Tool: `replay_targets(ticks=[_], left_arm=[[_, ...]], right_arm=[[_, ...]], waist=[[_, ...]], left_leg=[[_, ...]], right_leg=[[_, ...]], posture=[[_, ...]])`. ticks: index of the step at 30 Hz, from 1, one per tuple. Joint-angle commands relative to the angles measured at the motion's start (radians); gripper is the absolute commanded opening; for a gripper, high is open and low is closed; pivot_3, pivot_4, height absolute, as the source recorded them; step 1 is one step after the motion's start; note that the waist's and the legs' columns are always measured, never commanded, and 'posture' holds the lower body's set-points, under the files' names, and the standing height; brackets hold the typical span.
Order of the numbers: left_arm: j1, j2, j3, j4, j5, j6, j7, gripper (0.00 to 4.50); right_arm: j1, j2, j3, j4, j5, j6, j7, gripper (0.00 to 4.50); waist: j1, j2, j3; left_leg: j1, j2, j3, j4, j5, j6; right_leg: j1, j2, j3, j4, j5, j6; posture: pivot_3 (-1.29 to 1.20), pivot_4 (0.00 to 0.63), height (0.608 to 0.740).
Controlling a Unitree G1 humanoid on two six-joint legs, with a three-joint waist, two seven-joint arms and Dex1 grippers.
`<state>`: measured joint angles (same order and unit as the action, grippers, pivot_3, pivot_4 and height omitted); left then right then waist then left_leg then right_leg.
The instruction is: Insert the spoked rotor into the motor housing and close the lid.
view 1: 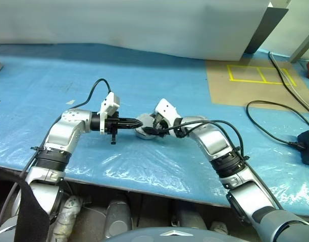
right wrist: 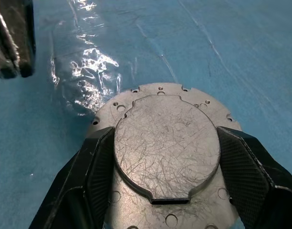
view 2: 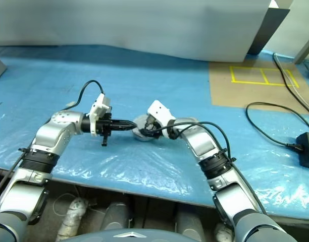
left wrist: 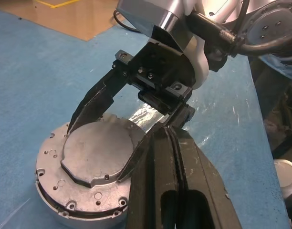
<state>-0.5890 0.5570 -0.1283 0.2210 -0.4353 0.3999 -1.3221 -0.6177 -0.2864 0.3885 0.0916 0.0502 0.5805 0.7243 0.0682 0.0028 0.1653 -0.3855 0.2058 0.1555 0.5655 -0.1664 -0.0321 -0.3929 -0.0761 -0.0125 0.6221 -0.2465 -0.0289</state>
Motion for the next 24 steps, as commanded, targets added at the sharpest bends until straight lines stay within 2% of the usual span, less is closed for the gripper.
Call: replay_targets(ticks=[1, 7, 13, 17, 24], left_arm=[[-0.017, -0.001, 0.021, -0.016, -0.002, -0.012, 0.001, 0.0], [-0.012, -0.001, 0.023, -0.021, -0.002, -0.009, 0.006, 0.0], [-0.015, -0.001, 0.023, -0.017, 0.0, -0.011, 0.007, 0.0], [-0.013, -0.003, 0.023, -0.018, 0.001, -0.013, 0.009, 0.0], [-0.009, -0.007, 0.023, -0.019, 0.004, -0.016, 0.016, 0.0]], right_arm=[[0.035, -0.027, 0.043, 0.064, -0.057, -0.01, -0.005, 2.95], [0.027, 0.01, -0.004, 0.071, -0.006, 0.044, -0.004, 2.95], [-0.049, 0.075, -0.092, 0.054, 0.069, 0.161, -0.012, 2.95], [-0.075, 0.065, -0.045, 0.023, 0.037, 0.177, -0.011, 2.95], [-0.026, 0.059, 0.045, 0.136, -0.054, 0.132, -0.058, 2.95]], waist=[[0.0, 0.0, 0.0], [0.001, 0.0, 0.0], [-0.001, 0.0, 0.0], [-0.001, 0.0, 0.0], [-0.002, 0.0, 0.0]], left_leg=[[0.0, 0.0, 0.0, 0.0, 0.0, 0.0], [0.004, 0.0, 0.001, -0.002, 0.0, 0.0], [0.004, 0.0, 0.003, -0.003, 0.0, 0.0], [0.0, 0.0, 0.005, -0.003, 0.0, 0.0], [0.002, 0.0, 0.007, -0.005, 0.0, -0.001]], right_leg=[[0.0, 0.0, 0.001, 0.0, 0.0, 0.0], [0.002, 0.0, 0.001, 0.0, 0.0, 0.0], [-0.001, 0.0, 0.003, 0.0, 0.0, 0.0], [-0.005, 0.001, 0.004, 0.0, 0.0, 0.0], [-0.006, 0.001, 0.006, 0.0, 0.0, 0.0]], posture=[[0.0, 0.15, 0.74], [0.0, 0.15, 0.74], [0.0, 0.15, 0.74], [0.0, 0.15, 0.74], [0.0, 0.15, 0.74]])
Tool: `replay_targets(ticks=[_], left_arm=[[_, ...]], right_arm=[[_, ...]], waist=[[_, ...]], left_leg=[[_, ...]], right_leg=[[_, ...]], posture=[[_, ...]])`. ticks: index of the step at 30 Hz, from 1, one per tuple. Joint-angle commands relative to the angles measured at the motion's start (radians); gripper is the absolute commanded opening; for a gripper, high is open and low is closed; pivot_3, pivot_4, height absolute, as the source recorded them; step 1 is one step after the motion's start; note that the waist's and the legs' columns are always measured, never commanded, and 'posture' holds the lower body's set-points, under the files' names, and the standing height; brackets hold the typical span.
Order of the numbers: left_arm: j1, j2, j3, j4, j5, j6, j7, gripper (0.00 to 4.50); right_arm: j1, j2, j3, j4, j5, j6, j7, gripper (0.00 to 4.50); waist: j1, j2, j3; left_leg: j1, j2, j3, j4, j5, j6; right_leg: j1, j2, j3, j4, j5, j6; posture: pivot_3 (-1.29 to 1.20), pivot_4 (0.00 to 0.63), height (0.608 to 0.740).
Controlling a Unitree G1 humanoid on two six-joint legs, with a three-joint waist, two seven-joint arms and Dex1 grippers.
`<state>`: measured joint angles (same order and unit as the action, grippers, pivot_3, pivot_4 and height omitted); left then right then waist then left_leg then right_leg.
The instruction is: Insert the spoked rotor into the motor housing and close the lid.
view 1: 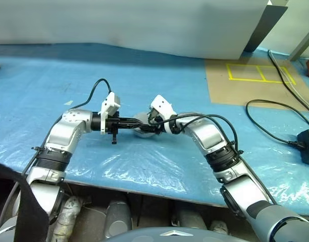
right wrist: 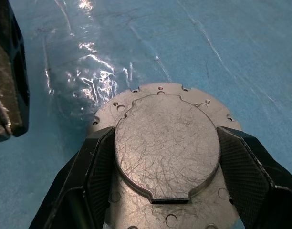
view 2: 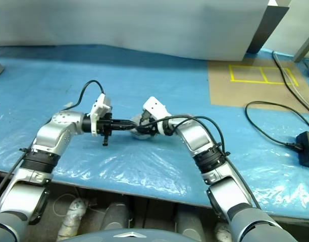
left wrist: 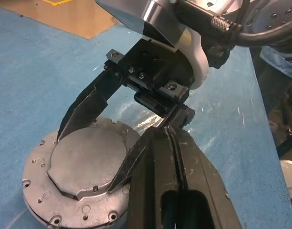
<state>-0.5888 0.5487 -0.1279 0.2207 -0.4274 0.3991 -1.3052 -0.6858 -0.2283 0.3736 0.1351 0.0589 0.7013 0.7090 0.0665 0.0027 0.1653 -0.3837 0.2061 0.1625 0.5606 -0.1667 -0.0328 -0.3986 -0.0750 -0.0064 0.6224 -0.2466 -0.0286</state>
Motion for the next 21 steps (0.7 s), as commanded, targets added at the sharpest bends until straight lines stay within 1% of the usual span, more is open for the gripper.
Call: replay_targets(ticks=[1, 3, 5, 6, 9, 13, 16, 18, 20, 21], left_arm=[[-0.008, 0.002, 0.023, -0.019, -0.004, -0.015, -0.001, 0.0], [-0.007, 0.002, 0.024, -0.02, -0.003, -0.015, 0.001, 0.0], [-0.004, 0.003, 0.024, -0.023, -0.005, -0.009, 0.003, 0.0], [-0.002, 0.003, 0.024, -0.026, -0.005, -0.007, 0.003, 0.0], [0.0, 0.006, 0.022, -0.027, -0.003, -0.006, 0.002, 0.0], [-0.01, 0.014, 0.015, 0.013, 0.027, -0.026, 0.005, 0.0], [-0.033, 0.016, 0.003, 0.115, 0.094, -0.07, 0.036, 0.0], [-0.044, 0.009, -0.012, 0.192, 0.153, -0.141, 0.062, 0.0], [-0.054, -0.008, -0.005, 0.236, 0.166, -0.168, 0.07, 0.0], [-0.065, -0.02, 0.0, 0.264, 0.175, -0.179, 0.086, 0.0]], right_arm=[[0.045, 0.001, 0.068, 0.105, -0.073, 0.006, -0.05, 2.95], [0.044, 0.016, 0.071, 0.167, -0.101, 0.005, -0.096, 2.95], [0.044, 0.032, 0.071, 0.203, -0.109, 0.02, -0.119, 2.95], [0.047, 0.037, 0.072, 0.205, -0.11, 0.021, -0.122, 2.95], [0.055, 0.026, 0.099, 0.205, -0.137, -0.012, -0.121, 2.95], [0.075, -0.02, 0.112, 0.177, -0.138, -0.041, -0.071, 2.95], [0.089, -0.048, 0.106, 0.141, -0.119, -0.046, -0.034, 2.95], [0.088, -0.055, 0.103, 0.14, -0.122, -0.055, -0.03, 2.95], [0.084, -0.048, 0.087, 0.146, -0.115, -0.049, -0.035, 2.95], [0.082, -0.045, 0.083, 0.145, -0.113, -0.052, -0.034, 2.95]], waist=[[-0.001, 0.0, 0.0], [-0.002, 0.0, 0.0], [-0.002, -0.001, 0.0], [-0.002, -0.001, -0.001], [0.001, -0.002, -0.001], [0.002, -0.001, -0.002], [0.007, 0.001, -0.003], [0.01, 0.001, -0.005], [0.009, -0.001, -0.007], [0.007, -0.002, -0.008]], left_leg=[[0.001, 0.0, 0.001, 0.0, 0.0, 0.0], [0.005, 0.0, 0.003, -0.001, 0.0, 0.0], [0.012, 0.0, 0.005, -0.003, 0.0, 0.0], [0.017, 0.0, 0.006, -0.006, 0.0, 0.0], [0.025, -0.001, 0.008, -0.018, -0.002, 0.002], [0.027, -0.001, 0.009, -0.021, -0.002, 0.002], [0.026, -0.001, 0.009, -0.021, -0.001, 0.002], [0.025, -0.002, 0.01, -0.021, -0.001, 0.001], [0.023, -0.001, 0.009, -0.021, 0.0, 0.0], [0.022, -0.001, 0.01, -0.02, 0.0, 0.0]], right_leg=[[0.0, 0.0, 0.001, 0.0, 0.0, 0.0], [0.002, 0.0, 0.004, 0.001, 0.0, 0.0], [0.006, 0.0, 0.006, 0.001, -0.001, 0.001], [0.008, -0.001, 0.008, 0.001, -0.004, 0.008], [0.011, -0.003, 0.01, -0.003, -0.005, 0.009], [0.01, -0.003, 0.01, -0.003, -0.005, 0.009], [0.011, -0.003, 0.011, -0.003, -0.005, 0.009], [0.011, -0.003, 0.011, -0.004, -0.005, 0.009], [0.011, -0.003, 0.01, -0.008, -0.005, 0.009], [0.011, -0.003, 0.01, -0.009, -0.003, 0.005]], posture=[[0.0, 0.15, 0.74], [0.0, 0.15, 0.74], [0.0, 0.15, 0.74], [0.0, 0.15, 0.74], [0.0, 0.15, 0.74], [0.0, 0.15, 0.74], [0.0, 0.15, 0.74], [0.0, 0.15, 0.74], [0.0, 0.15, 0.74], [0.0, 0.15, 0.74]])
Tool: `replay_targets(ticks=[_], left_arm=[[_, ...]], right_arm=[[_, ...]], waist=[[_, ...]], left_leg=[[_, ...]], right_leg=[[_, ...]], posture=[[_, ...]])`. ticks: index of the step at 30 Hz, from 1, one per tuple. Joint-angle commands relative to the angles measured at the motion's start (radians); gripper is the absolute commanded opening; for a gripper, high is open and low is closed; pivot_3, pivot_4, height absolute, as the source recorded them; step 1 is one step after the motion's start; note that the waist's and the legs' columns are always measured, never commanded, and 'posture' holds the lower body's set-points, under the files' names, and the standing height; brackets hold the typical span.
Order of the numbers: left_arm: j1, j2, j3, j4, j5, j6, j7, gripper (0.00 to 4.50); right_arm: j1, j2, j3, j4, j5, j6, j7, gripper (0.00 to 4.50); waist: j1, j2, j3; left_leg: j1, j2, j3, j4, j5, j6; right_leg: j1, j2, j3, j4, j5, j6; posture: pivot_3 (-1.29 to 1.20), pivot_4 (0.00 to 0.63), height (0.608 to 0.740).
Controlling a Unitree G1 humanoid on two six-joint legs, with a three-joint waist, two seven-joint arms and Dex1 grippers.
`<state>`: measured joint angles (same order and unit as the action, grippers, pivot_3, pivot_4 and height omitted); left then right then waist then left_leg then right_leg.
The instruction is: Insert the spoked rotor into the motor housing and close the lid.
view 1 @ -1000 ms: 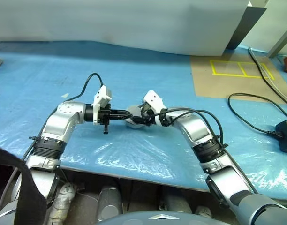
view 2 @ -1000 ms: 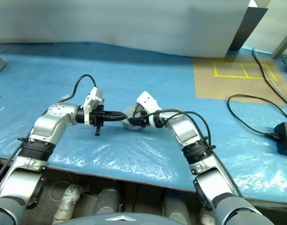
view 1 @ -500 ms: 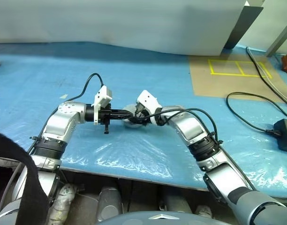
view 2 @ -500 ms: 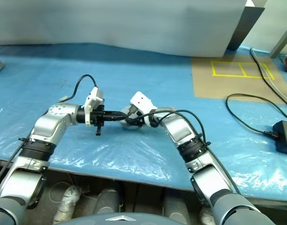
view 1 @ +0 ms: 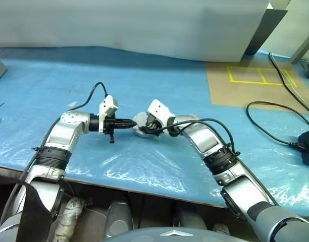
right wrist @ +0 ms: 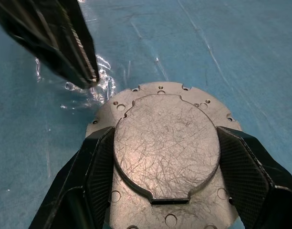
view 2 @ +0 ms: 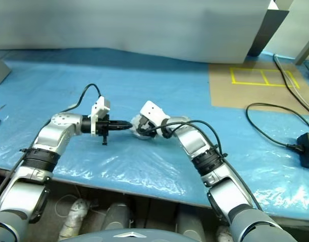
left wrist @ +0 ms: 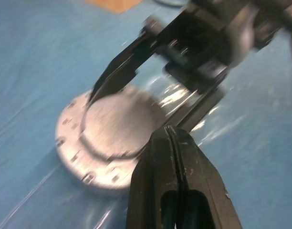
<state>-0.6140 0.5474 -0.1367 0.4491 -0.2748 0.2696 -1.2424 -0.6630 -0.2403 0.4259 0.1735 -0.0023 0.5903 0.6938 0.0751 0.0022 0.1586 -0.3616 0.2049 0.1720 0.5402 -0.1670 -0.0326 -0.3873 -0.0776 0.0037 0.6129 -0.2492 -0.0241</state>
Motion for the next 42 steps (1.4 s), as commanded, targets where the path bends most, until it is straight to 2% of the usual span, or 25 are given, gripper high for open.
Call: replay_targets(ticks=[1, 18, 29, 31, 34, 38, 42], left_arm=[[-0.051, -0.029, 0.013, 0.063, 0.03, -0.063, 0.034, 0.0], [-0.101, -0.072, -0.025, 0.263, 0.157, -0.214, 0.043, 0.0], [-0.112, -0.102, -0.042, 0.273, 0.173, -0.232, 0.002, 0.0], [-0.108, -0.107, -0.046, 0.267, 0.176, -0.234, 0.001, 0.0], [-0.103, -0.107, -0.049, 0.266, 0.178, -0.237, 0.001, 0.0], [-0.102, -0.102, -0.049, 0.269, 0.18, -0.239, -0.003, 0.0], [-0.101, -0.1, -0.048, 0.268, 0.181, -0.24, -0.005, 0.0]], right_arm=[[0.057, -0.032, 0.028, 0.104, -0.05, 0.058, -0.018, 2.95], [0.064, -0.039, 0.006, 0.058, -0.031, 0.074, -0.002, 2.95], [0.083, -0.056, -0.004, 0.024, -0.033, 0.083, -0.004, 2.95], [0.098, -0.052, -0.022, 0.001, -0.017, 0.038, 0.0, 3.66], [0.108, -0.058, -0.028, -0.032, -0.012, 0.001, 0.014, 4.45], [0.101, -0.081, -0.09, -0.075, 0.025, -0.106, 0.05, 4.45], [0.112, -0.109, -0.172, -0.164, 0.126, -0.129, 0.123, 4.45]], waist=[[-0.003, -0.002, -0.002], [0.002, -0.003, -0.007], [0.021, -0.003, -0.007], [0.022, -0.003, -0.007], [0.023, -0.003, -0.007], [0.025, -0.004, -0.007], [0.025, -0.004, -0.007]], left_leg=[[-0.001, 0.0, 0.0, 0.0, 0.0, 0.0], [-0.004, 0.0, 0.0, 0.0, 0.0, 0.0], [-0.005, 0.0, 0.0, 0.0, 0.0, 0.0], [-0.005, 0.0, 0.0, 0.0, 0.0, 0.0], [-0.006, 0.0, 0.001, 0.0, 0.0, 0.0], [-0.008, -0.001, 0.001, -0.001, 0.0, 0.0], [-0.014, -0.002, 0.001, -0.001, 0.0, 0.0]], right_leg=[[0.0, 0.0, 0.0, -0.001, 0.0, -0.001], [0.0, -0.001, -0.002, -0.006, 0.0, -0.001], [-0.001, -0.001, -0.002, -0.007, 0.0, 0.0], [-0.001, -0.001, -0.002, -0.007, 0.0, 0.0], [-0.001, -0.002, -0.002, -0.007, 0.0, 0.001], [-0.002, -0.003, -0.002, -0.007, -0.001, 0.002], [-0.007, -0.003, -0.002, -0.007, -0.001, 0.002]], posture=[[0.0, 0.15, 0.74], [0.0, 0.15, 0.74], [0.0, 0.15, 0.74], [0.0, 0.15, 0.74], [0.0, 0.15, 0.74], [0.0, 0.15, 0.74], [0.0, 0.15, 0.74]])
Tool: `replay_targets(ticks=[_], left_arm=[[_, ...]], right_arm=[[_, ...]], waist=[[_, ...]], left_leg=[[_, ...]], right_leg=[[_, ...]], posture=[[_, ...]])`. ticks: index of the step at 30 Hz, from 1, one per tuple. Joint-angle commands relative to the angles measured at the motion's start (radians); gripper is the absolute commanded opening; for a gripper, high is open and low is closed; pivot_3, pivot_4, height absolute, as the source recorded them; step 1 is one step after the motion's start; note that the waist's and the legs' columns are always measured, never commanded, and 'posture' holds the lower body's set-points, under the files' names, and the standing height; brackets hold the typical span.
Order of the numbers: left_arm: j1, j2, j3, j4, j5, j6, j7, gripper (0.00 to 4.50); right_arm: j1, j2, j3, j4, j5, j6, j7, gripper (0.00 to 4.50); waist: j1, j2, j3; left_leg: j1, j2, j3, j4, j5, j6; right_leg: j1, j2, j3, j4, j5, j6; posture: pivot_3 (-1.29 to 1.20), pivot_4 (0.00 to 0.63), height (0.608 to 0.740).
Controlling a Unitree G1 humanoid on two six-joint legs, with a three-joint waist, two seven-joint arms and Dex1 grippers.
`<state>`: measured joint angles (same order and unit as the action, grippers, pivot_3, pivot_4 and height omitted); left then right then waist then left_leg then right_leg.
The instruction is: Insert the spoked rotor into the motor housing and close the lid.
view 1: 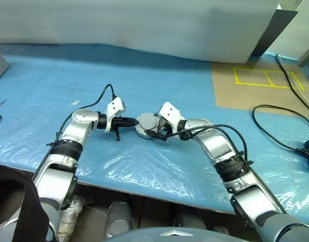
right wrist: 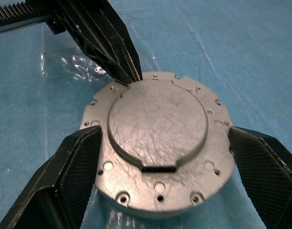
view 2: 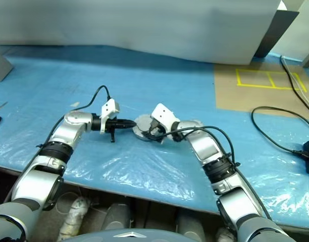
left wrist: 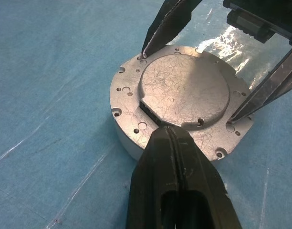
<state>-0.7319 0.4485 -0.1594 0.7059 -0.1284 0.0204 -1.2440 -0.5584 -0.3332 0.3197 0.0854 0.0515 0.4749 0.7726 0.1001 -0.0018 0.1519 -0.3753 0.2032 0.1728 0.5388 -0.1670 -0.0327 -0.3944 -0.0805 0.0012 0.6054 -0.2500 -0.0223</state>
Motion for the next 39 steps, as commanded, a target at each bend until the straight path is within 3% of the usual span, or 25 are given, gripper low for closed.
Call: replay_targets(ticks=[1, 7, 14, 21, 30, 39], left_arm=[[0.017, -0.001, -0.025, 0.011, 0.034, 0.009, -0.003, 0.0], [0.019, 0.001, -0.023, 0.01, 0.035, 0.01, -0.002, 0.0], [0.019, 0.003, -0.021, 0.009, 0.032, 0.013, -0.005, 0.0], [0.022, 0.009, -0.016, -0.011, 0.023, 0.022, -0.022, 0.0], [0.024, 0.007, -0.013, -0.008, 0.026, 0.02, -0.014, 0.0], [0.026, 0.008, -0.01, -0.005, 0.029, 0.018, -0.011, 0.0]], right_arm=[[0.01, -0.013, -0.093, -0.094, 0.107, 0.002, 0.052, 4.45], [0.055, 0.01, -0.27, -0.164, 0.347, 0.24, 0.058, 4.45], [0.099, 0.028, -0.385, -0.009, 0.496, 0.639, -0.028, 4.45], [0.057, 0.131, -0.475, 0.042, 0.576, 0.713, -0.107, 4.45], [-0.006, 0.23, -0.52, 0.148, 0.599, 0.676, -0.158, 4.45], [-0.01, 0.238, -0.593, 0.15, 0.654, 0.669, -0.168, 1.47]], waist=[[0.0, 0.0, 0.0], [0.002, 0.0, 0.0], [0.003, 0.0, 0.0], [0.0, 0.001, 0.0], [-0.001, 0.001, 0.0], [0.003, 0.001, 0.0]], left_leg=[[-0.002, 0.0, 0.0, 0.0, 0.0, 0.0], [-0.005, 0.001, -0.001, 0.001, 0.0, 0.0], [-0.005, 0.001, -0.001, 0.001, 0.0, 0.0], [-0.004, 0.002, 0.0, 0.001, 0.0, 0.0], [-0.005, 0.002, 0.0, 0.001, 0.0, -0.001], [-0.008, 0.002, 0.0, 0.001, 0.0, -0.001]], right_leg=[[-0.002, 0.0, 0.0, 0.0, 0.0, 0.0], [-0.004, 0.002, -0.002, 0.001, 0.002, 0.003], [-0.004, 0.002, -0.002, 0.001, 0.0, 0.0], [-0.004, 0.002, -0.002, 0.001, 0.0, -0.001], [-0.005, 0.001, -0.003, 0.001, 0.0, 0.0], [-0.007, 0.001, -0.004, 0.001, 0.001, 0.001]], posture=[[0.0, 0.15, 0.74], [0.0, 0.15, 0.74], [0.0, 0.15, 0.74], [0.0, 0.15, 0.74], [0.0, 0.15, 0.74], [0.0, 0.15, 0.74]])
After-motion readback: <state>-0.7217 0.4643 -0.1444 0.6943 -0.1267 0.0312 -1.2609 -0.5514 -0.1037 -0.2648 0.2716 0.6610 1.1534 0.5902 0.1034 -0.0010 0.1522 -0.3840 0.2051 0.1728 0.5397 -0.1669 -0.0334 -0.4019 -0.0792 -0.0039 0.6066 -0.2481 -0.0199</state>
